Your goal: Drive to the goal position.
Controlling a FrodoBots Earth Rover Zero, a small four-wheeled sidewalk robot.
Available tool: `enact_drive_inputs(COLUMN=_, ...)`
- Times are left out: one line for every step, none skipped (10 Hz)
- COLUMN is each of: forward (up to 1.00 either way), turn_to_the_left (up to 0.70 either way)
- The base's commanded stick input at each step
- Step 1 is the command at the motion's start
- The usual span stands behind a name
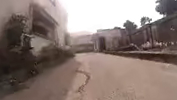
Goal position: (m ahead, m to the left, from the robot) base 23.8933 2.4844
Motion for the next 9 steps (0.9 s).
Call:
enact_drive_inputs(forward=1.00, turn_to_the_left=0.00)
enact_drive_inputs(forward=1.00, turn_to_the_left=0.00)
enact_drive_inputs(forward=1.00, turn_to_the_left=0.00)
enact_drive_inputs(forward=1.00, turn_to_the_left=0.00)
enact_drive_inputs(forward=1.00, turn_to_the_left=0.00)
enact_drive_inputs(forward=1.00, turn_to_the_left=0.00)
enact_drive_inputs(forward=1.00, turn_to_the_left=0.00)
enact_drive_inputs(forward=1.00, turn_to_the_left=0.00)
enact_drive_inputs(forward=1.00, turn_to_the_left=0.00)
